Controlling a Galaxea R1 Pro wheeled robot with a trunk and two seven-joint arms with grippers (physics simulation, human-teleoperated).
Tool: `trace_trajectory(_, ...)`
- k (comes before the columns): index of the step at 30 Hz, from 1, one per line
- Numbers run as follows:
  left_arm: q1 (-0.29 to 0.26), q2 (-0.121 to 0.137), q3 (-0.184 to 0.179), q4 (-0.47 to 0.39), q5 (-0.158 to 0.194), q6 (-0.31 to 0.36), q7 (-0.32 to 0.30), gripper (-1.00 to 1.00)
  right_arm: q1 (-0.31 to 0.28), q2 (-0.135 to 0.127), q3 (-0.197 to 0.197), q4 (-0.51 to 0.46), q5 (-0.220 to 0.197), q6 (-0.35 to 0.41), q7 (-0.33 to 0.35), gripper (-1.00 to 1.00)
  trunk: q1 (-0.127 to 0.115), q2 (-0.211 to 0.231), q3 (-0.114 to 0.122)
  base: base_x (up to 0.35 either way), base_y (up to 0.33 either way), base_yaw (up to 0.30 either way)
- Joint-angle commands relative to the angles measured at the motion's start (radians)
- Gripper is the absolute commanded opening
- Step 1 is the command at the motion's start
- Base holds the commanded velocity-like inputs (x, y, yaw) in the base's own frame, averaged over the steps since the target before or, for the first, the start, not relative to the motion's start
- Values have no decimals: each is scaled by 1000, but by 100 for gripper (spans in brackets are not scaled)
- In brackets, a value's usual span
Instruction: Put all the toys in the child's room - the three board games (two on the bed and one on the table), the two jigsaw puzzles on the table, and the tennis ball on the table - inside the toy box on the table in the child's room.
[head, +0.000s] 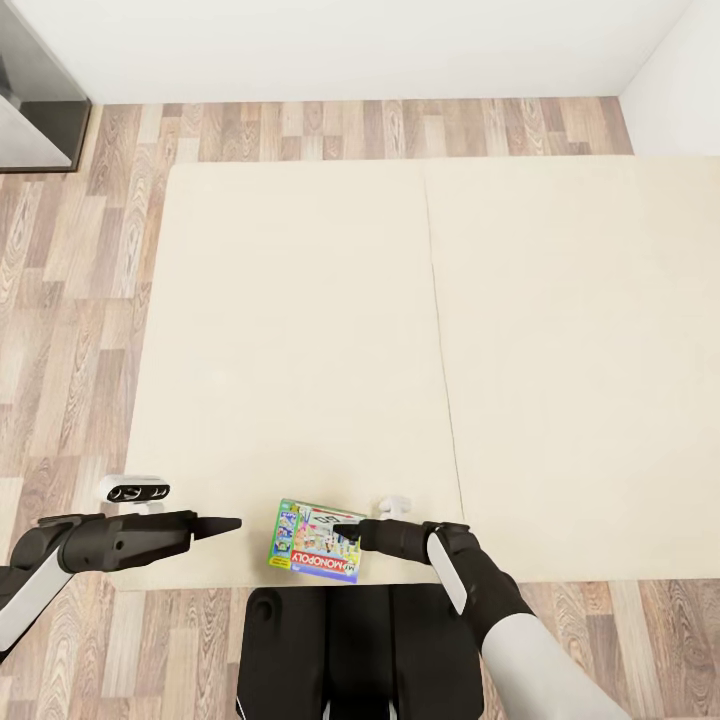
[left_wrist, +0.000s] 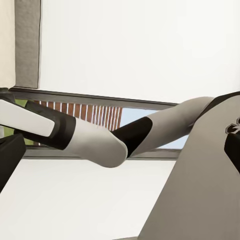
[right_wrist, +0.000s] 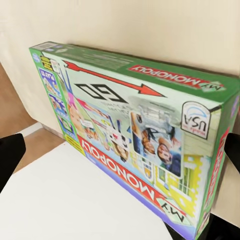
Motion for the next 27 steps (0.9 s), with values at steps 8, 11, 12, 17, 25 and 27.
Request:
trace_trajectory(8, -1, 1, -3, 1, 5, 11, -1, 100, 0, 0, 0, -1, -9, 8, -2, 100, 1, -2, -1, 0, 0, 0)
trace_trajectory(11, -1, 1, -3, 2, 5, 11, 0, 100, 0, 0, 0, -1, -9, 8, -2, 100, 1, -2, -1, 0, 0, 0)
trace_trajectory(12, -1, 1, -3, 2, 5, 11, 0, 100, 0, 0, 0, -1, -9, 7, -2, 100, 1, -2, -1, 0, 0, 0)
trace_trajectory(17, -1, 1, -3, 2, 5, 12, 0, 100, 0, 0, 0, -1, -9, 8, -2, 100, 1, -2, -1, 0, 2, 0)
trace_trajectory(25, -1, 1, -3, 2, 5, 12, 0, 100, 0, 0, 1, -2, -9, 8, -2, 100, 1, -2, -1, 0, 82, 0)
trace_trajectory(27, -1, 1, -3, 2, 5, 12, 0, 100, 0, 0, 1, -2, -9, 8, -2, 100, 1, -2, -1, 0, 28, 12)
